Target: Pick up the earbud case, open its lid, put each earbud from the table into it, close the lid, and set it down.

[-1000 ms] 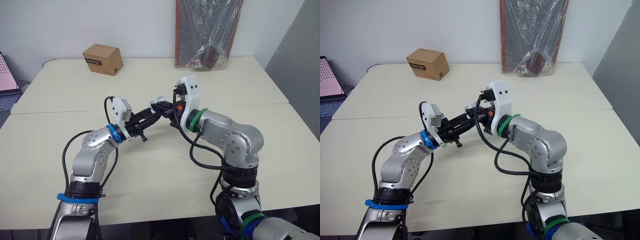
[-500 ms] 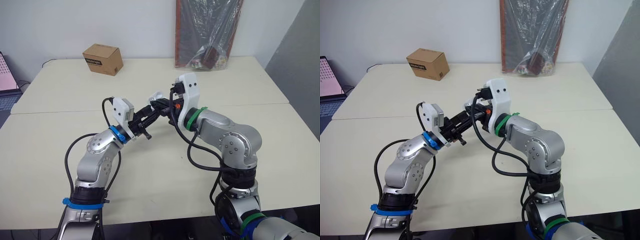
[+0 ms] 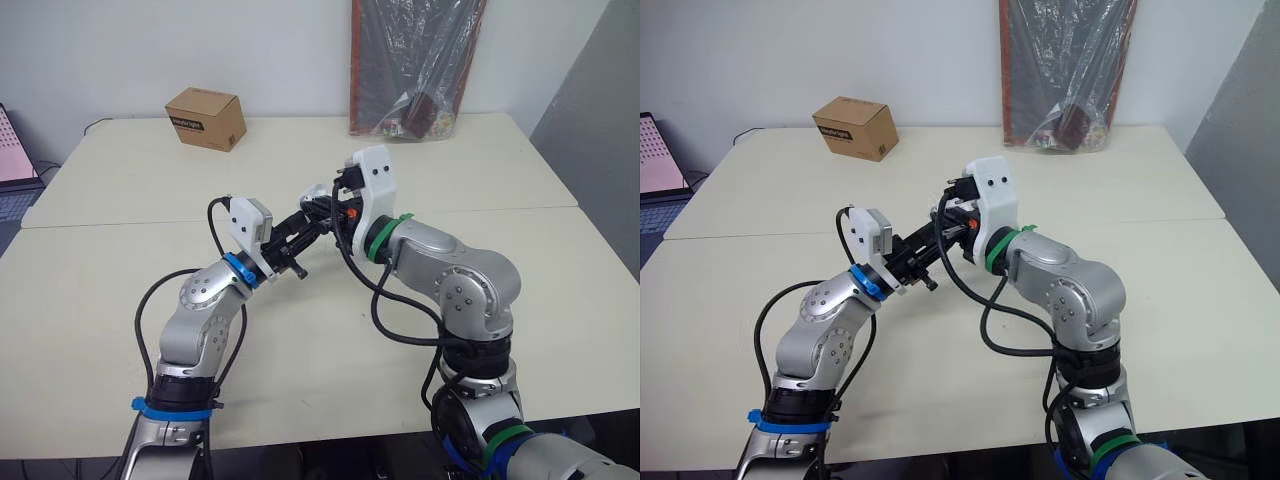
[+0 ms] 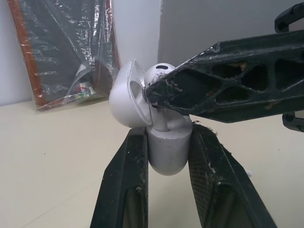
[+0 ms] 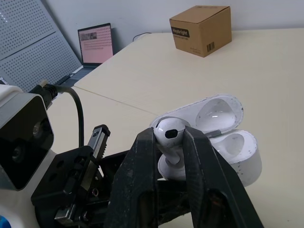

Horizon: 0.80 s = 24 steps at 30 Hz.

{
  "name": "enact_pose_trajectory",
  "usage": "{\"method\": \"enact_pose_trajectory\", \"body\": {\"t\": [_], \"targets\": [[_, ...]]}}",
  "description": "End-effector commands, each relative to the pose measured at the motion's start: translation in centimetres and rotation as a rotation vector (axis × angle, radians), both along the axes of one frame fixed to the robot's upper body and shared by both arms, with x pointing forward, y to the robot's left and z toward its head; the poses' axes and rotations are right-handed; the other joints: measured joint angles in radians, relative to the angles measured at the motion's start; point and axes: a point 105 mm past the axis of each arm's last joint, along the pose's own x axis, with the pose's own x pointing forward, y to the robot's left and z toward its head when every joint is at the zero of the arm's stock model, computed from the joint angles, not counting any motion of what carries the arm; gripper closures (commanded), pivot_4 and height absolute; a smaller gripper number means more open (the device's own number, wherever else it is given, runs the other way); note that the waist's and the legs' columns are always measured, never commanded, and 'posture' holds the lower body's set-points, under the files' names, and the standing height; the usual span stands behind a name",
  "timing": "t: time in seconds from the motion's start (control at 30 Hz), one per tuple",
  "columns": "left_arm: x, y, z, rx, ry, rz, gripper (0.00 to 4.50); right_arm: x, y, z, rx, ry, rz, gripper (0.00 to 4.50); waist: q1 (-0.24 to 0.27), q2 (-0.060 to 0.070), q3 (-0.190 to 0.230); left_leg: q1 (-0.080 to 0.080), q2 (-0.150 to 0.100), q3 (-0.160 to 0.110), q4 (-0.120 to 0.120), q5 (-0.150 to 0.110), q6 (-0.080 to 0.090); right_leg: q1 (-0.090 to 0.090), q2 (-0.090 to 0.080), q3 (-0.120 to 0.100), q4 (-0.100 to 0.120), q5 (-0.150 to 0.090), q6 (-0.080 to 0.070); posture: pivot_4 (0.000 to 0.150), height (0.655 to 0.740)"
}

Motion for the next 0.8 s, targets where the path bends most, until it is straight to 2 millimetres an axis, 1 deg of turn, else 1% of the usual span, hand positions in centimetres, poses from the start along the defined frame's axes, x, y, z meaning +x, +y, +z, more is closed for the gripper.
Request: {"method": "enact_pose_trajectory", "body": {"t": [0.03,0.23,0.37,0.5,0.53,0.67,0.8], "targets": [[-1.7,-0.9,4.1,-0.041,-0.182,-0.058,3.69,0.2,-0.1,-1.0,-0.032,0.026,-0.009,3.38,0.000,0.000,0.000,0.000,0.000,0.000,0.000,0.000,0.000,0.000,0.000,0.000,0.000,0.000,0.000,0.150,0.7400],[-1.9,-0.9,3.8,-0.037,-0.173,-0.068,3.69,0.5,-0.6,-0.4,-0.021,-0.017,-0.033,1.34,0.000,0.000,0.000,0.000,0.000,0.000,0.000,0.000,0.000,0.000,0.000,0.000,0.000,0.000,0.000,0.150,0.7400],[-2.0,-0.9,3.7,-0.035,-0.167,-0.072,3.69,0.5,-0.8,0.2,0.002,-0.048,-0.028,1.34,0.000,0.000,0.000,0.000,0.000,0.000,0.000,0.000,0.000,0.000,0.000,0.000,0.000,0.000,0.000,0.150,0.7400],[-1.9,-0.8,3.4,-0.031,-0.162,-0.071,3.69,0.0,-1.0,1.2,0.059,-0.092,0.032,1.34,0.000,0.000,0.000,0.000,0.000,0.000,0.000,0.000,0.000,0.000,0.000,0.000,0.000,0.000,0.000,0.150,0.7400],[-1.9,-0.7,3.4,-0.029,-0.160,-0.070,3.69,-0.3,-1.1,1.4,0.072,-0.097,0.052,1.34,0.000,0.000,0.000,0.000,0.000,0.000,0.000,0.000,0.000,0.000,0.000,0.000,0.000,0.000,0.000,0.150,0.7400],[-1.6,-0.3,2.9,-0.008,-0.143,-0.058,3.69,-2.3,-1.2,2.2,0.105,-0.117,0.216,1.34,0.000,0.000,0.000,0.000,0.000,0.000,0.000,0.000,0.000,0.000,0.000,0.000,-0.001,0.000,0.000,0.150,0.7400],[-1.4,0.1,2.8,0.003,-0.145,-0.055,3.69,-3.0,-1.9,2.6,0.109,-0.130,0.267,1.34,-0.002,0.000,0.000,0.000,0.000,0.000,0.000,0.000,0.000,0.000,0.000,0.000,-0.001,0.000,0.000,0.150,0.7400]]}}
